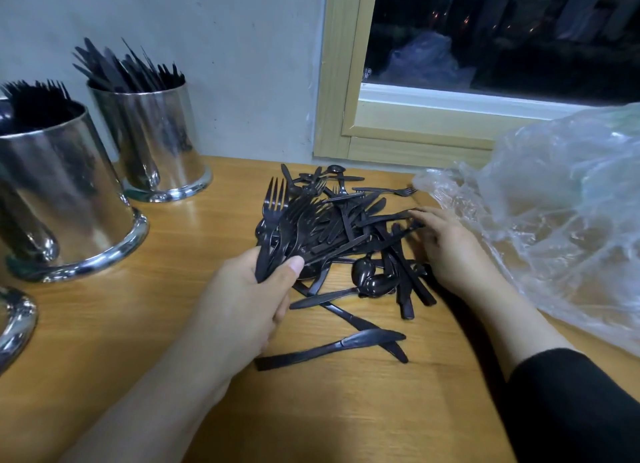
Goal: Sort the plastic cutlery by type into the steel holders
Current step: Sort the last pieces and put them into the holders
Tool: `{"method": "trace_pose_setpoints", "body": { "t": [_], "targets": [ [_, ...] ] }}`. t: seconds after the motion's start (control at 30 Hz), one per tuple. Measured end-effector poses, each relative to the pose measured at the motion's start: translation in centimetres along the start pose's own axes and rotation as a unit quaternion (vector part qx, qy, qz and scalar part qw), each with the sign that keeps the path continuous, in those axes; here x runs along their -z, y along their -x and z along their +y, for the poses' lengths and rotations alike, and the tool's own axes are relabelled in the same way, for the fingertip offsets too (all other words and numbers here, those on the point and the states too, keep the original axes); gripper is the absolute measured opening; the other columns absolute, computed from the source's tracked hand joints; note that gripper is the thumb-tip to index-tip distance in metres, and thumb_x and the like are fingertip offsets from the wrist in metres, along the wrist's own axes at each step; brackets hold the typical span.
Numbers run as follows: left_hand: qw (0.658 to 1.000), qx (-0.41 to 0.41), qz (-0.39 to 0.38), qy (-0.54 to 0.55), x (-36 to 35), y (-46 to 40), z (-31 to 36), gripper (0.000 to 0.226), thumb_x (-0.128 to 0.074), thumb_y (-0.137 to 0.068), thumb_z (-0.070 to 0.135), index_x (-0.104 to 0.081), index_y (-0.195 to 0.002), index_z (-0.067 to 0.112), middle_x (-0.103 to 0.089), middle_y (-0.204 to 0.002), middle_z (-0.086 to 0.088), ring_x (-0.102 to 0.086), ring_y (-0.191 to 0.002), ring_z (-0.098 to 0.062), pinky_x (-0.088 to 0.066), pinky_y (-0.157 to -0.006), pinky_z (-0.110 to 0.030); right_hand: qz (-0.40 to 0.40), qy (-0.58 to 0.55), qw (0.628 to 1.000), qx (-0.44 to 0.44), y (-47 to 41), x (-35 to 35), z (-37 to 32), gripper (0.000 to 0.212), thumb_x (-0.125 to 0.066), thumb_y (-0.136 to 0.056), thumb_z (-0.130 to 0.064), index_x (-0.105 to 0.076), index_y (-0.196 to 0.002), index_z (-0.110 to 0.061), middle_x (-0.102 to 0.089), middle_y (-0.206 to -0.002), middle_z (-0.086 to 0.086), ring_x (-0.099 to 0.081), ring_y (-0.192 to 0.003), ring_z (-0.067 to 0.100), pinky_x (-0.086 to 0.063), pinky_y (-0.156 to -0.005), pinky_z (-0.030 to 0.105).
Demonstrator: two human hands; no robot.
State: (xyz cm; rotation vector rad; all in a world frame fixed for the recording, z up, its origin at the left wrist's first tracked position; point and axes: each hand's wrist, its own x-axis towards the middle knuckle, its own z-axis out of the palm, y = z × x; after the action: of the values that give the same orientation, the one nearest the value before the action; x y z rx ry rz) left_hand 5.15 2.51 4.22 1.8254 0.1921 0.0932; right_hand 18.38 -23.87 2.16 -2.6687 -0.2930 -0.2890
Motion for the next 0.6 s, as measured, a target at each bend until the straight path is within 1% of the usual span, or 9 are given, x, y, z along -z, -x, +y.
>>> {"method": "trace_pose_setpoints", "body": {
  "t": [0.07,0.13,0.23,0.33,0.4,0.43,0.5,0.57,0.6],
  "targets": [
    [1.0,-0.014,-0.002,-0.004,-0.1,0.0,0.0,0.041,-0.054,-0.103,0.038,-0.051,-0.079,0.005,-0.047,-0.051,-0.003,-0.036,-0.035,-0.012,-0.033,-0.037,-0.022,-0.03,0.014,0.999,-0.008,-0.6,-0.3,0.3,0.043,-0.049,-0.102,-0.013,-0.054,-0.144,-0.018,-0.043,-0.155,0.001,-0.04,-0.142,0.024,-0.028,-0.116,0.033],
    [1.0,-0.028,-0.001,-0.015,-0.2,0.1,0.1,0.043,-0.054,-0.103,0.038,-0.05,-0.077,0.005,-0.046,-0.049,-0.002,-0.036,-0.036,-0.013,-0.033,-0.038,-0.022,-0.029,0.013,0.999,-0.013,-1.0,-0.5,0.5,0.042,-0.053,-0.1,-0.007,-0.058,-0.139,-0.019,-0.05,-0.149,0.001,-0.046,-0.137,0.024,-0.033,-0.114,0.035],
    [0.999,-0.033,-0.002,-0.027,-0.4,0.3,-0.1,0.047,-0.054,-0.103,0.041,-0.05,-0.075,0.004,-0.047,-0.048,-0.001,-0.038,-0.037,-0.014,-0.034,-0.039,-0.023,-0.008,0.019,1.0,-0.007,-1.0,-0.6,0.7,0.037,-0.058,-0.095,-0.002,-0.068,-0.126,-0.019,-0.063,-0.13,0.001,-0.058,-0.119,0.024,-0.045,-0.102,0.036],
    [0.999,-0.026,0.009,-0.024,-0.4,0.2,-0.1,0.044,-0.054,-0.102,0.042,-0.052,-0.078,0.006,-0.049,-0.051,-0.001,-0.039,-0.039,-0.014,-0.035,-0.04,-0.025,0.02,0.019,1.0,-0.01,-0.9,-0.4,0.7,0.032,-0.058,-0.094,-0.001,-0.073,-0.118,-0.016,-0.069,-0.121,0.004,-0.062,-0.111,0.025,-0.045,-0.093,0.03],
    [0.999,-0.022,0.023,-0.007,-0.4,0.2,-0.1,0.041,-0.055,-0.102,0.041,-0.053,-0.079,0.007,-0.05,-0.052,-0.002,-0.04,-0.04,-0.013,-0.035,-0.041,-0.025,0.073,-0.015,0.997,-0.009,-0.7,0.1,0.2,0.028,-0.058,-0.097,-0.007,-0.073,-0.118,-0.017,-0.071,-0.117,0.002,-0.062,-0.103,0.019,-0.041,-0.084,0.024],
    [0.999,-0.023,0.031,0.0,-0.4,0.2,-0.1,0.04,-0.055,-0.102,0.04,-0.054,-0.079,0.007,-0.05,-0.052,-0.002,-0.041,-0.041,-0.013,-0.036,-0.042,-0.025,0.104,-0.039,0.994,-0.006,-0.6,0.4,-0.1,0.026,-0.059,-0.098,-0.01,-0.072,-0.12,-0.018,-0.072,-0.114,0.0,-0.06,-0.099,0.013,-0.041,-0.082,0.023],
    [0.998,-0.029,0.054,0.013,-0.2,0.1,-0.2,0.036,-0.055,-0.102,0.038,-0.06,-0.083,0.008,-0.051,-0.052,0.0,-0.046,-0.043,-0.014,-0.041,-0.044,-0.026,0.156,-0.082,0.984,0.016,-0.4,1.1,-0.7,0.023,-0.062,-0.098,-0.015,-0.071,-0.118,-0.02,-0.072,-0.108,-0.004,-0.057,-0.093,0.003,-0.044,-0.082,0.024],
    [0.995,-0.04,0.082,0.03,0.3,-0.1,-0.3,0.032,-0.055,-0.102,0.037,-0.064,-0.088,0.01,-0.054,-0.053,0.002,-0.053,-0.048,-0.014,-0.047,-0.05,-0.03,0.17,-0.111,0.977,0.057,-0.3,1.7,-1.4,0.019,-0.063,-0.097,-0.017,-0.071,-0.113,-0.022,-0.072,-0.102,-0.007,-0.055,-0.083,-0.001,-0.046,-0.078,0.025],
    [0.993,-0.045,0.097,0.042,0.6,-0.3,-0.3,0.031,-0.055,-0.103,0.035,-0.064,-0.088,0.01,-0.057,-0.055,0.002,-0.057,-0.051,-0.015,-0.05,-0.054,-0.033,0.158,-0.117,0.977,0.082,-0.2,1.9,-1.8,0.019,-0.062,-0.098,-0.016,-0.071,-0.113,-0.024,-0.071,-0.1,-0.01,-0.056,-0.083,-0.002,-0.046,-0.078,0.023]
  ]
}}
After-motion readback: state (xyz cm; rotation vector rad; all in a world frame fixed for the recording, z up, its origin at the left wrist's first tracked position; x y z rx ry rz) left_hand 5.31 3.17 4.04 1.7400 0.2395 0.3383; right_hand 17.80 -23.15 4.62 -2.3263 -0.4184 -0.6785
